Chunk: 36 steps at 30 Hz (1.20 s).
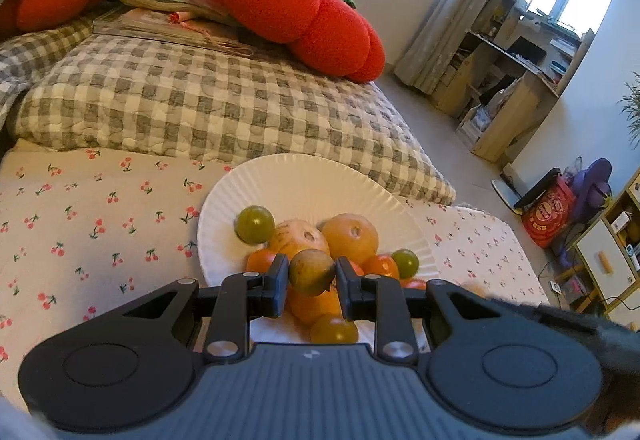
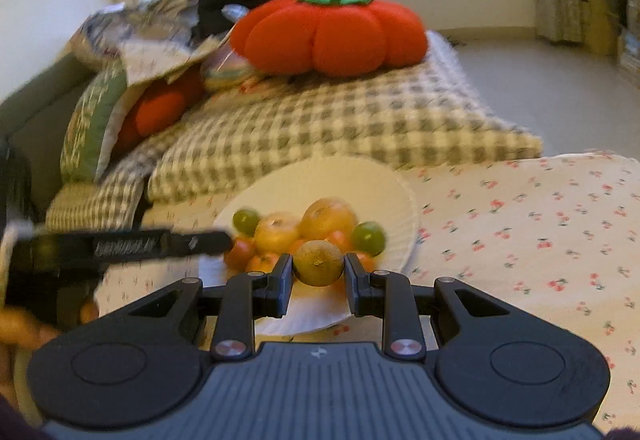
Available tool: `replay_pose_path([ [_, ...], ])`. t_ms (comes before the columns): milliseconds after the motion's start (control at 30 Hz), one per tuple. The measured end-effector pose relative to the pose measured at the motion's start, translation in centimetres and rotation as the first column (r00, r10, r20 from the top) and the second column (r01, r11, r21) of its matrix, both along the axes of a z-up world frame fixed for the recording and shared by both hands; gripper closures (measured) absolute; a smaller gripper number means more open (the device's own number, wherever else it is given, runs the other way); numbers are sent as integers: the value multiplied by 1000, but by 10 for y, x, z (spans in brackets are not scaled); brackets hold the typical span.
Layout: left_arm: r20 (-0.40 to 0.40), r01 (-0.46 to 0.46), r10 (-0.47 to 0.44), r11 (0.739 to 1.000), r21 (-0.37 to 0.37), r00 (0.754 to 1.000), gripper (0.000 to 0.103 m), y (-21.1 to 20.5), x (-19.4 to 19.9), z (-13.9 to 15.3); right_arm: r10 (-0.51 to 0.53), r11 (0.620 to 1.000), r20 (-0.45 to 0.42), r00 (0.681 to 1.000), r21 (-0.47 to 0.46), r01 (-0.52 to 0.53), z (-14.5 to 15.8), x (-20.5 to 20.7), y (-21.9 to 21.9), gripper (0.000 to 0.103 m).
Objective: Organize fruits
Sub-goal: 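Lower both fruits onto the plate and open both tools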
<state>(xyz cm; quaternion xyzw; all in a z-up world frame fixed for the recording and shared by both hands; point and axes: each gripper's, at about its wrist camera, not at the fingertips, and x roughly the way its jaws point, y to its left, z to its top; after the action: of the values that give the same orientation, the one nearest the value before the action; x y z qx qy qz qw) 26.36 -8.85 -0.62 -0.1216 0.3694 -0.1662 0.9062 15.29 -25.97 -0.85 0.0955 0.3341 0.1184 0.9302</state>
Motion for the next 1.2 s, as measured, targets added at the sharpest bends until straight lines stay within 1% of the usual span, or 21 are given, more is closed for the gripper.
replay_pose_path([
  [67,11,2,-2,1000,4,1000,90,0,5,-1,22,999,-4,1000,-44,-22,-5,4,12,79],
  [233,34,-7,6,1000,23,999,90,8,18,-1,37,997,-39,999,-65,-40,-15,10,20,79],
  [300,32,-21,20,1000,9,999,90,14,24,-3,36,997,-53,998,-66,-40,-18,12,22,78],
  [367,23,-23,23,1000,-12,999,90,16,29,-6,30,998,-62,998,-58,-34,-19,13,22,77],
  [533,33,-9,8,1000,26,999,89,9,31,-9,12,1000,-71,997,-27,-14,-20,12,20,75],
  [633,35,-11,10,1000,16,999,89,10,32,-9,-5,1000,-56,998,-22,4,-15,10,19,74],
  [800,48,-18,18,1000,4,999,89,10,37,-6,-82,996,-28,996,36,83,-4,7,7,70],
  [967,66,-11,10,1000,8,998,89,2,50,-7,-138,984,-35,990,108,141,-1,6,-9,65],
  [1133,100,-10,7,999,38,995,88,-4,61,-14,-145,984,-40,989,103,148,-4,9,-11,63],
  [1200,88,-8,5,999,36,996,88,-2,64,-19,-145,984,-41,988,98,149,-4,10,-11,63],
])
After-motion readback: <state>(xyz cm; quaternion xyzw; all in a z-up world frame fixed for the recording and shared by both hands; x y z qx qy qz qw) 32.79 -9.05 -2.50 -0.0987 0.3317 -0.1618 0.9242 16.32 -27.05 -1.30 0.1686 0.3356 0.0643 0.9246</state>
